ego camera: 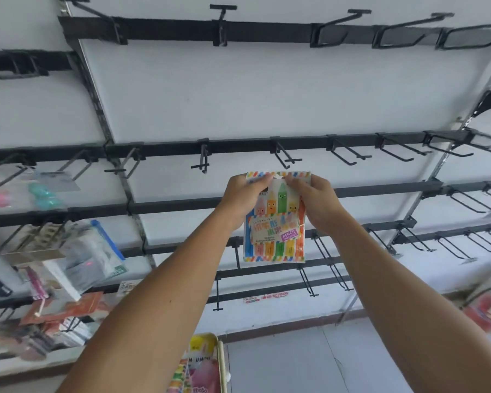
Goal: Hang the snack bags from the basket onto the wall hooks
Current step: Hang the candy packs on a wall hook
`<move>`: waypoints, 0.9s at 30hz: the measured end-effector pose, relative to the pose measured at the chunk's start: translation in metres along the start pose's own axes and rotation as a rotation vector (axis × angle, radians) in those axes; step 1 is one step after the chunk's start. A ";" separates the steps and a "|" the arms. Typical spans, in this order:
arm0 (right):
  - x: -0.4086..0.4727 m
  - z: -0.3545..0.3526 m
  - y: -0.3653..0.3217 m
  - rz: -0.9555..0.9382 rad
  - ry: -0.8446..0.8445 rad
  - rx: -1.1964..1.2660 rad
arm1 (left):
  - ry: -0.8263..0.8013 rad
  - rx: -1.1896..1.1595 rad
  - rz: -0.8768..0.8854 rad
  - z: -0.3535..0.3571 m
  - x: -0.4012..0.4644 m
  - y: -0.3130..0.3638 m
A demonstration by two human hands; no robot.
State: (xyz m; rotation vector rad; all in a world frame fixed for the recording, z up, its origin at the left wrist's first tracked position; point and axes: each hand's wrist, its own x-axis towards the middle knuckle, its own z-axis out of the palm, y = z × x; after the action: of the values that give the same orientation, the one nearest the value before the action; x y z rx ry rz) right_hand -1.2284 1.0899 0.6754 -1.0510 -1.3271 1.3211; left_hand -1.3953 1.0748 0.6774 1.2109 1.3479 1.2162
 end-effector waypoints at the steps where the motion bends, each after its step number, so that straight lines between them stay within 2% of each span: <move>1: 0.006 -0.007 0.001 0.000 0.002 0.007 | 0.010 0.007 0.006 0.007 0.006 0.000; 16: 0.052 -0.041 0.005 -0.017 -0.078 0.015 | 0.199 -0.012 0.082 0.043 0.040 -0.011; 22: 0.064 -0.039 0.011 -0.014 -0.023 -0.064 | 0.272 0.085 0.051 0.043 0.056 -0.011; 27: 0.083 -0.034 0.011 -0.031 0.055 -0.234 | 0.333 0.165 0.053 0.040 0.074 -0.008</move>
State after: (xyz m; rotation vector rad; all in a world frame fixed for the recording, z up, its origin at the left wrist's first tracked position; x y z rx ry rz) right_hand -1.2097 1.1785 0.6677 -1.2114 -1.4757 1.1249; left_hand -1.3628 1.1518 0.6646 1.2000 1.6975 1.4119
